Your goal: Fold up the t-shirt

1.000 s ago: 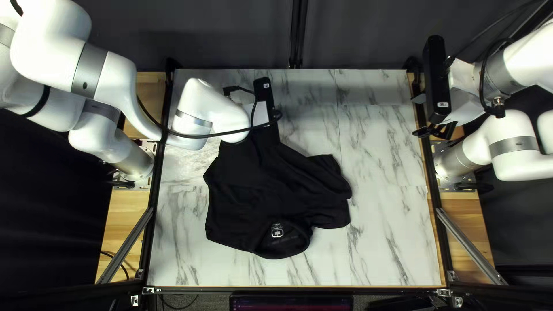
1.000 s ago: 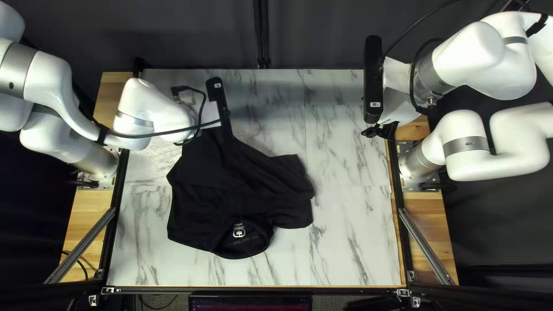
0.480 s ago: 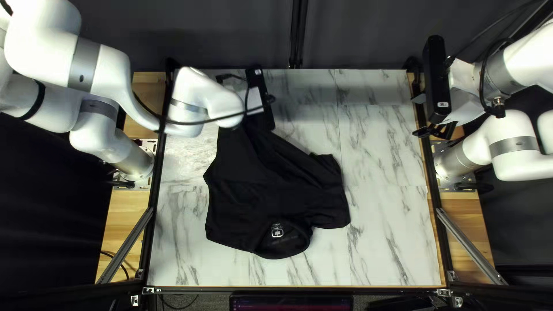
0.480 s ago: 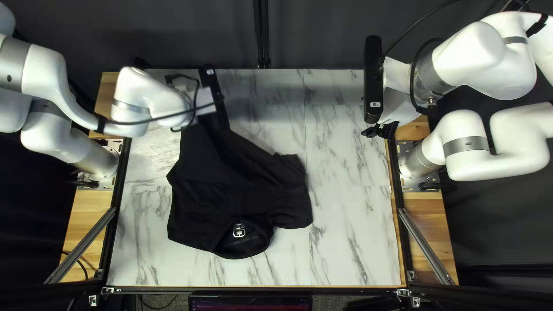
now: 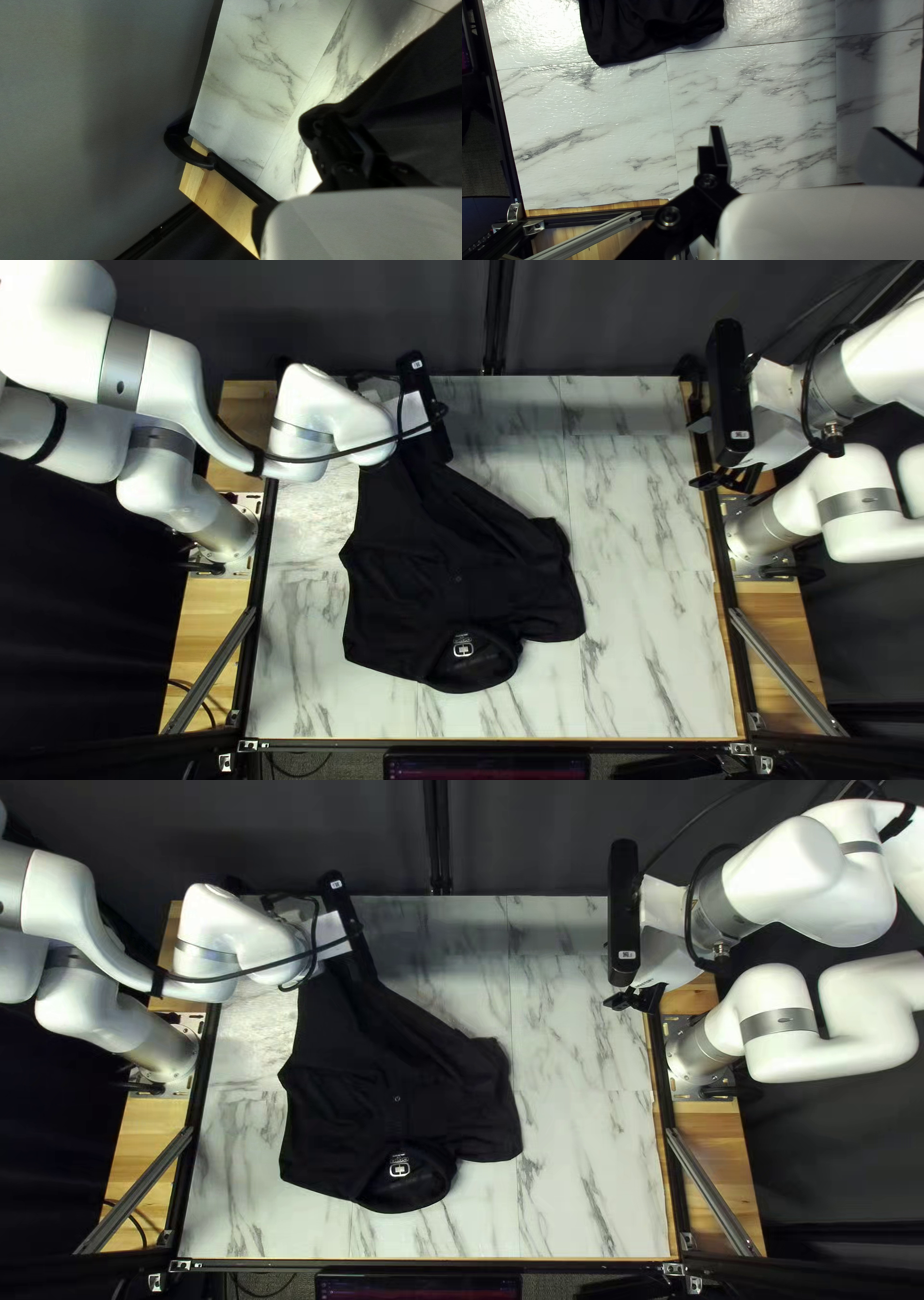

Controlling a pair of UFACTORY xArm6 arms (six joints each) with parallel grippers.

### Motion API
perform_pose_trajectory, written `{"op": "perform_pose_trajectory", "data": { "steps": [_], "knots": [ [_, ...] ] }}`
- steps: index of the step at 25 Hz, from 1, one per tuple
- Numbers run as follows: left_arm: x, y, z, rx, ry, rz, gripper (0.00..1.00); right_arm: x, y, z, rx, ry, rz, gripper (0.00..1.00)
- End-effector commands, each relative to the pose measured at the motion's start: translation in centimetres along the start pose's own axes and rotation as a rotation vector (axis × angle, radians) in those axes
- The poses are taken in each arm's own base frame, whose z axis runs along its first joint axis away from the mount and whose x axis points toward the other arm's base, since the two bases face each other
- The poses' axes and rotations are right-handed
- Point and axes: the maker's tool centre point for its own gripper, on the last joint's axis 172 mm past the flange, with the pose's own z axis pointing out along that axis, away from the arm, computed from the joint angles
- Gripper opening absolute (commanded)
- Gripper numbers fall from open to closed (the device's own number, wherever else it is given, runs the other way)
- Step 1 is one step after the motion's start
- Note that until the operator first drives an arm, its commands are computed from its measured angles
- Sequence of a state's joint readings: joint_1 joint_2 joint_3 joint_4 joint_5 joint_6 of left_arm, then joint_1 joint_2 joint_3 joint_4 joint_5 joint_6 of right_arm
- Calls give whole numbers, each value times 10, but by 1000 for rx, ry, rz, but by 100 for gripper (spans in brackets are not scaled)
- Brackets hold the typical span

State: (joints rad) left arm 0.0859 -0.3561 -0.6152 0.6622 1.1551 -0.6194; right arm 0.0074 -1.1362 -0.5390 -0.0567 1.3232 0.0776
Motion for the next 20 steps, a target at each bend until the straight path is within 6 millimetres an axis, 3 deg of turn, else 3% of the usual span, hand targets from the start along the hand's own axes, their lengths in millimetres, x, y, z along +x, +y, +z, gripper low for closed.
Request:
{"op": "perform_pose_trajectory", "data": {
  "steps": [1, 4, 14, 20],
  "knots": [
    [14, -25, -3, 7, 11, -27, 0, 0, 0, 0, 0, 0, 0, 100],
    [15, -42, 3, 26, 5, -70, 0, 0, 0, 0, 0, 0, 0, 100],
    [15, -42, 5, 18, 1, -81, 0, 0, 0, 0, 0, 0, 0, 100],
    [24, -61, 13, 36, -6, -120, 0, 0, 0, 0, 0, 0, 0, 100]
  ]
}}
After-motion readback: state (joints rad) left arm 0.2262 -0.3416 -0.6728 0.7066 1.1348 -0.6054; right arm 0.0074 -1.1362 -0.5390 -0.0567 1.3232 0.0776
